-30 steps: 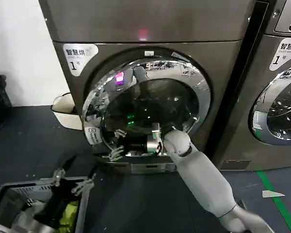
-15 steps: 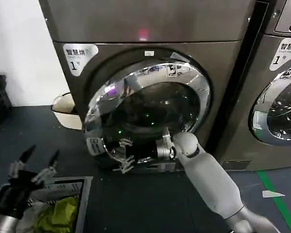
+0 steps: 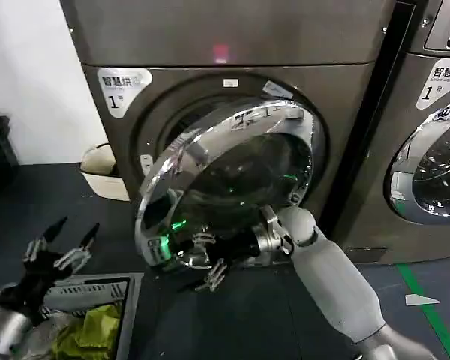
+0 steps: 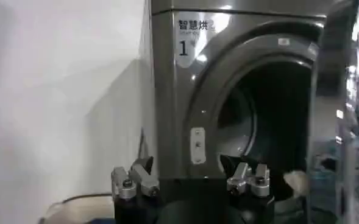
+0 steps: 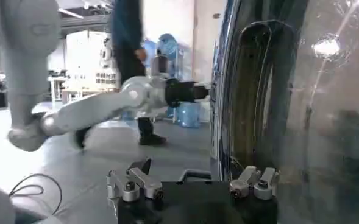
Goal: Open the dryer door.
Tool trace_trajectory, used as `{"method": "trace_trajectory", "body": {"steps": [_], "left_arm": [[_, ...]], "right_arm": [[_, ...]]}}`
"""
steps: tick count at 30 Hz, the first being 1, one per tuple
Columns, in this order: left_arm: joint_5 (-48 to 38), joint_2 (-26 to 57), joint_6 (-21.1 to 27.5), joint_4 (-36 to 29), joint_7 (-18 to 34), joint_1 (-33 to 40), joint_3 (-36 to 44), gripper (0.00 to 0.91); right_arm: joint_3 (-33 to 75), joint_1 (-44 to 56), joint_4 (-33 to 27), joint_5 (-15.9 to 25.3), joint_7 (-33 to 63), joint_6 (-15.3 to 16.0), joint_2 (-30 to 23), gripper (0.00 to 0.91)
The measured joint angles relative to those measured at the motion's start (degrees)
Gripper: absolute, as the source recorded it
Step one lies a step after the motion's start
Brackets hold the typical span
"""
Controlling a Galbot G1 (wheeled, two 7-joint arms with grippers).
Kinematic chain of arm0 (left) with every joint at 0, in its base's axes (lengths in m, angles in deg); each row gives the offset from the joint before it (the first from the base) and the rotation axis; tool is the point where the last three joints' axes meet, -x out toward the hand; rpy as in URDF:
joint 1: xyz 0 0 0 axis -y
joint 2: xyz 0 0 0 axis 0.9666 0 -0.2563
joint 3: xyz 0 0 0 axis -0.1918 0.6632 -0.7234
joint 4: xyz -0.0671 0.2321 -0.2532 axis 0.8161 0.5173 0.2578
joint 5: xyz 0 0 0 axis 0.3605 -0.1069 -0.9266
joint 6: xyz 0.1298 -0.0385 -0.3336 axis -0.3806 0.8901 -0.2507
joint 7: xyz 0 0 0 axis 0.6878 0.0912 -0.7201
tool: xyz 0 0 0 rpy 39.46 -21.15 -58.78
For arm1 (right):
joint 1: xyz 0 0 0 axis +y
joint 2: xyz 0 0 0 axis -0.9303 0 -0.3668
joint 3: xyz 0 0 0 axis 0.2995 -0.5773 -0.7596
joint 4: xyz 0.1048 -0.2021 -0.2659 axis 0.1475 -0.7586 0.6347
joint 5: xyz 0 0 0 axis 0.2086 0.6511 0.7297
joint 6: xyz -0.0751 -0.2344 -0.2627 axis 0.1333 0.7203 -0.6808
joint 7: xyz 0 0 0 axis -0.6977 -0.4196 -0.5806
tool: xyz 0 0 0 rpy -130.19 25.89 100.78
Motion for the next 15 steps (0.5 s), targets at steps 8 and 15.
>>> {"method": "trace_trajectory", "body": {"steps": [8,15], "left_arm": [[-7.6,8.0,-2.7,6.2,-1.6,7.0,6.0,0.907],[-11.5,14.0,-2.0,10.9,-3.3,13.0,10.8,0.907]], "right_arm": [[0.7,2.0,2.4,-0.4,-0.1,-1.0,2.5,0.907],[3.2,4.5,5.1,-1.5,-0.1,-1.3,4.7,0.907]]}}
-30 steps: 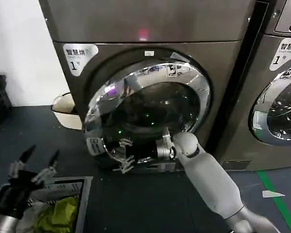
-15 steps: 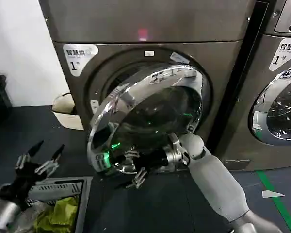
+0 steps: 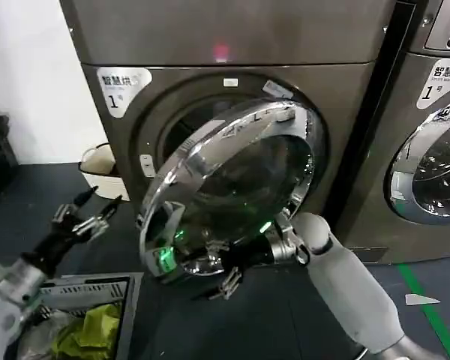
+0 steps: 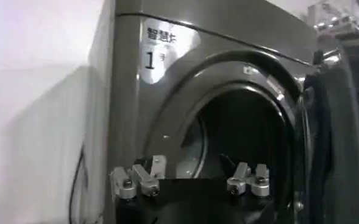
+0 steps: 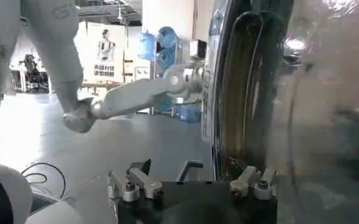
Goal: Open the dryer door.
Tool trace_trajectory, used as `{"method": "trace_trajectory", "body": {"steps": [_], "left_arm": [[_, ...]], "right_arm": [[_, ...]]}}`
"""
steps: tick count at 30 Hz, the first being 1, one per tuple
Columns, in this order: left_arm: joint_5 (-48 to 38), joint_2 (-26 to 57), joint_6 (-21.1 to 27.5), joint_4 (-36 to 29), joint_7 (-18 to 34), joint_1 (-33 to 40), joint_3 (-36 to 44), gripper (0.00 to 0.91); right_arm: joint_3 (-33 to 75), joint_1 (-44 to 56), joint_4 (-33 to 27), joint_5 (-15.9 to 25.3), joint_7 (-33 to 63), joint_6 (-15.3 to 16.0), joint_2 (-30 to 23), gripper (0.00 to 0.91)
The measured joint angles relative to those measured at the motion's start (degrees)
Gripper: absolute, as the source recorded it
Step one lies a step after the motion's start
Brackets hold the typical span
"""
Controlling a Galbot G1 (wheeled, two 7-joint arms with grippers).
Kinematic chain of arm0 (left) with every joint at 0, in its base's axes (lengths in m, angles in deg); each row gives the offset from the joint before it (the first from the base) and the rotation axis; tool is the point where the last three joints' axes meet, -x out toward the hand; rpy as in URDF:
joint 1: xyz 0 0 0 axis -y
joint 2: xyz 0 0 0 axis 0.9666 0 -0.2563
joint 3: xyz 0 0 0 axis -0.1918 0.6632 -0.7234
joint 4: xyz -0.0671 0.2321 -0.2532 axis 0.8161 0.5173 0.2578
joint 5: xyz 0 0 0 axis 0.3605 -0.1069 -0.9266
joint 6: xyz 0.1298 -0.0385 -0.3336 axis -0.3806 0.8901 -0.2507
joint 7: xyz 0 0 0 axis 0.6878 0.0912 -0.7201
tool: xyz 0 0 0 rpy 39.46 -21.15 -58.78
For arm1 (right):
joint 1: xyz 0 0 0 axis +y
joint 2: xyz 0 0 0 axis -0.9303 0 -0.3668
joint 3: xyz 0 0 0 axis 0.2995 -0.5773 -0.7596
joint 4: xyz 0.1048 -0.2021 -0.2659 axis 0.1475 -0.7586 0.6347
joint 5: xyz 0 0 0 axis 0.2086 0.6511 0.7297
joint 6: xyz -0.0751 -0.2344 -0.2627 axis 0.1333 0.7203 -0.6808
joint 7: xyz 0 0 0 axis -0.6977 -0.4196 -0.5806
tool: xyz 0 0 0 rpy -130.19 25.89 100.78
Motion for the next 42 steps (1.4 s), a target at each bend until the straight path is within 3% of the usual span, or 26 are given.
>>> {"method": "trace_trajectory", "body": {"steps": [14,19,26,30,42], "left_arm": [[0.0,7.6,0.6,1.5,-5.4,4.6,10.2,0.907],[0.2,7.9,2.6,1.0,-7.1,5.1,12.8,0.907],[1.1,7.8,3.1,0.2,-9.4,6.7,16.3,0.907],[1.4,7.5,3.5,0.0,-10.0,8.3,19.4,0.907],[2.0,5.5,3.6,-2.8,-10.2,12.4,29.6,0.907]], "right_arm": [[14.2,11.2,5.4,-2.8,0.1,-0.6,5.4,0.907],[23.9,16.2,6.7,0.6,1.6,-2.5,5.4,0.907],[38.6,22.3,8.5,1.5,2.7,-3.7,4.3,0.907],[47.1,25.9,10.1,-1.4,7.6,-5.1,3.1,0.907],[67.2,37.4,16.7,-5.1,22.8,-9.7,-0.7,0.907]]}}
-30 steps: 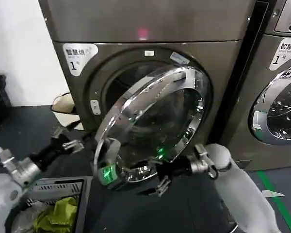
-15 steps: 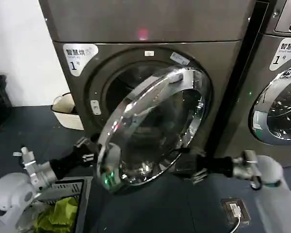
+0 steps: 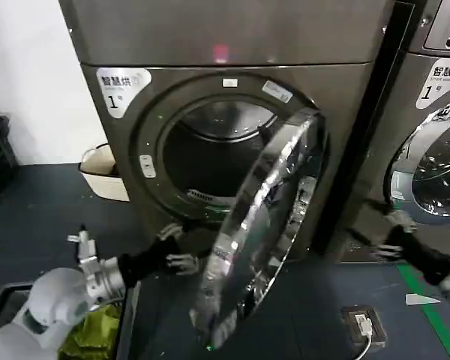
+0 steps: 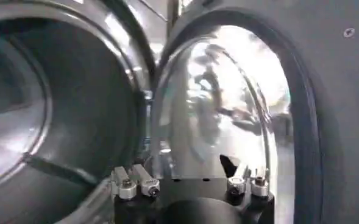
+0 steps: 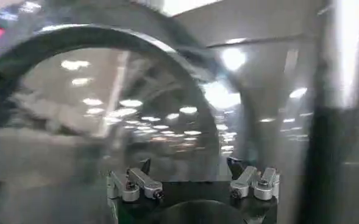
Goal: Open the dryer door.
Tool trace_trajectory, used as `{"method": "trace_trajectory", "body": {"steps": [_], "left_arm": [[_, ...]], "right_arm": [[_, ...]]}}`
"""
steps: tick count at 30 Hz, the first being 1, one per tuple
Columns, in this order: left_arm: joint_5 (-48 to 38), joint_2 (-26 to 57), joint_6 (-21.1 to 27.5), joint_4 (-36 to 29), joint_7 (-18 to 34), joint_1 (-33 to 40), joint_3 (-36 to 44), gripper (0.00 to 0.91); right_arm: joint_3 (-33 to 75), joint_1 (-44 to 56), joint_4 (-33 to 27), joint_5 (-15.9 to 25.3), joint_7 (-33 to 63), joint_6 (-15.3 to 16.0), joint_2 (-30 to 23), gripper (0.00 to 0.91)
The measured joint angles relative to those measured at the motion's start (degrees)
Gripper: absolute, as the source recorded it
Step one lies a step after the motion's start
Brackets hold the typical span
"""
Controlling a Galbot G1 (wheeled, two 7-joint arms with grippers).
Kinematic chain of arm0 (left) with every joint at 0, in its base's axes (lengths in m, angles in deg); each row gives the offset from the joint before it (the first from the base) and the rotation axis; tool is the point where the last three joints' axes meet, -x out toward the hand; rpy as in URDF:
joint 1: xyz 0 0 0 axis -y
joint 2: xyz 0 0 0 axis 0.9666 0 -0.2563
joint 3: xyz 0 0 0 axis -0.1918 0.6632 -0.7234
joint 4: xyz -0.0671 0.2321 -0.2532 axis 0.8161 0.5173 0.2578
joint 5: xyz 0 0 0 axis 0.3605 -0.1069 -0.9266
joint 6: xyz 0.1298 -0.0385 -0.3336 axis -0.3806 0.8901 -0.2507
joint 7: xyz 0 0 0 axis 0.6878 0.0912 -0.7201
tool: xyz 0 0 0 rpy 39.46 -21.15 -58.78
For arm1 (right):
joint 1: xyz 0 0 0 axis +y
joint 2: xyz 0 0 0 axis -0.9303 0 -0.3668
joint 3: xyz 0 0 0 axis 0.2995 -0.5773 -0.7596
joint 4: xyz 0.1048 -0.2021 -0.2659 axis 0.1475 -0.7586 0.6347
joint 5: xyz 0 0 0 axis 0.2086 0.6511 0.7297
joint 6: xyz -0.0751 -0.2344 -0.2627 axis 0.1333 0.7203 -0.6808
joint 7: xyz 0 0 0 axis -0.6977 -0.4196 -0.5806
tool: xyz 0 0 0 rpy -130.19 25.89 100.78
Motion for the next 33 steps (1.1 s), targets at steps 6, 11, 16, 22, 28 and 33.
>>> {"method": "trace_trajectory", "body": {"steps": [6,11,16,22,28,33], "left_arm": [[0.5,-1.5,0.4,-1.6,0.2,2.7,4.9,0.907],[2.8,-3.8,1.1,-1.6,0.4,6.7,10.8,0.907],[6.8,-6.6,1.2,-0.2,0.5,10.6,17.6,0.907],[10.3,-11.2,0.9,3.1,0.4,15.8,24.8,0.907],[12.9,-16.5,0.8,7.4,0.7,20.5,31.0,0.907],[13.4,-20.8,-0.1,11.6,1.1,24.3,36.3,0.907]], "right_arm": [[8.9,5.0,5.4,0.7,12.1,-2.6,-2.4,0.907],[14.4,8.7,9.2,0.6,25.2,-2.1,-5.0,0.907],[19.2,11.9,11.0,0.0,38.7,0.9,-7.4,0.907],[24.8,13.0,10.6,0.1,50.6,2.5,-7.8,0.907],[30.9,13.6,8.6,2.2,55.9,4.5,-7.5,0.907],[36.7,14.6,6.6,5.5,57.8,6.3,-6.0,0.907]]}}
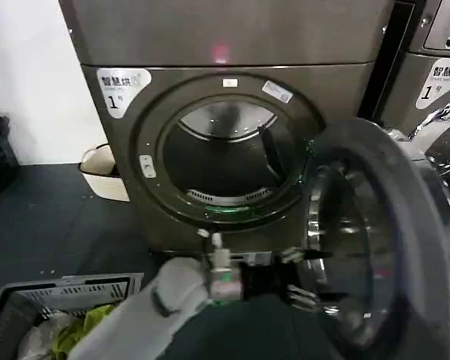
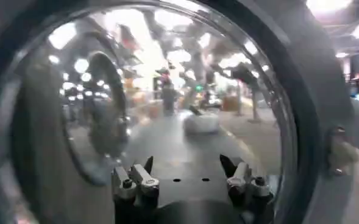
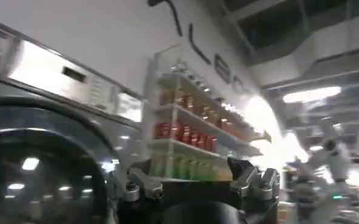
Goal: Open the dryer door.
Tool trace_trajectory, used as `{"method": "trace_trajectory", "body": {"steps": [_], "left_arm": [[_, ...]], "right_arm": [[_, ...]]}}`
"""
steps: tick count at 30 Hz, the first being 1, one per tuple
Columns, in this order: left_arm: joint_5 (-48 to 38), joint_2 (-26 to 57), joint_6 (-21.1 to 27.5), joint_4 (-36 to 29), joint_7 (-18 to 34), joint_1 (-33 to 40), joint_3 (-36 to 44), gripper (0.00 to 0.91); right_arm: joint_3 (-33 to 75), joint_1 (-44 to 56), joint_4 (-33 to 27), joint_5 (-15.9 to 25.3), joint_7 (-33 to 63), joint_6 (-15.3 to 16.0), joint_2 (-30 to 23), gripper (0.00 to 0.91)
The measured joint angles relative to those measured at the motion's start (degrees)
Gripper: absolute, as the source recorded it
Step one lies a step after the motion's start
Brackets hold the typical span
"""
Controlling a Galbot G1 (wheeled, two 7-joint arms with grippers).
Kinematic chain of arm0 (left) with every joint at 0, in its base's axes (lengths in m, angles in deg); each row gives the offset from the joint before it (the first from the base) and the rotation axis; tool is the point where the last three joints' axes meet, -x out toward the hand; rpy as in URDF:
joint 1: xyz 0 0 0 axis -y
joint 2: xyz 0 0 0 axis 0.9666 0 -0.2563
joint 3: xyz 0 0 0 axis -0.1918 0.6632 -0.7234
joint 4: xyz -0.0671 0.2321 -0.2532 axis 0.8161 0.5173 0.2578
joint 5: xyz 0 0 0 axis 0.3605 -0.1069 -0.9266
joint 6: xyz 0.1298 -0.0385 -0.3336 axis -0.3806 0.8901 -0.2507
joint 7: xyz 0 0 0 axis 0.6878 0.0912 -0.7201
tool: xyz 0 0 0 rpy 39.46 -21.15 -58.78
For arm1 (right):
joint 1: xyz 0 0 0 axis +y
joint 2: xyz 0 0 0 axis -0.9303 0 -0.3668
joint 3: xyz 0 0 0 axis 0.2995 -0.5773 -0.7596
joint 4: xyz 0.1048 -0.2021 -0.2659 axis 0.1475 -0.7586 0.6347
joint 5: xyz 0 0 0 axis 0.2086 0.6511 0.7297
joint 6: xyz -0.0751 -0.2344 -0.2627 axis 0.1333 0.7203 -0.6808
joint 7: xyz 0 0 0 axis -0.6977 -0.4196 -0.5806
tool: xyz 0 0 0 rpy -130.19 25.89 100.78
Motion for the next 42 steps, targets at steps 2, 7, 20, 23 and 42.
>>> {"method": "trace_trajectory", "body": {"steps": [2,7,20,23,42], "left_arm": [[0.0,-1.8,-0.7,1.8,0.2,1.6,2.2,0.907],[-0.3,-6.6,-2.6,6.6,1.2,5.9,7.2,0.907],[4.3,-21.3,-8.9,23.8,6.4,14.6,14.4,0.907],[5.0,-23.1,-9.3,26.9,8.1,15.4,14.6,0.907],[4.4,-23.0,-18.9,29.0,12.2,16.9,14.6,0.907]], "right_arm": [[2.6,0.4,-1.0,1.1,0.4,0.5,0.9,0.907],[8.7,1.7,-3.4,3.8,1.3,2.2,2.7,0.907],[15.7,4.9,-2.1,2.7,0.9,2.7,3.4,0.907],[16.2,5.2,-1.9,2.5,0.9,2.7,3.4,0.907],[16.0,5.7,-1.5,2.3,0.7,2.6,3.4,0.907]]}}
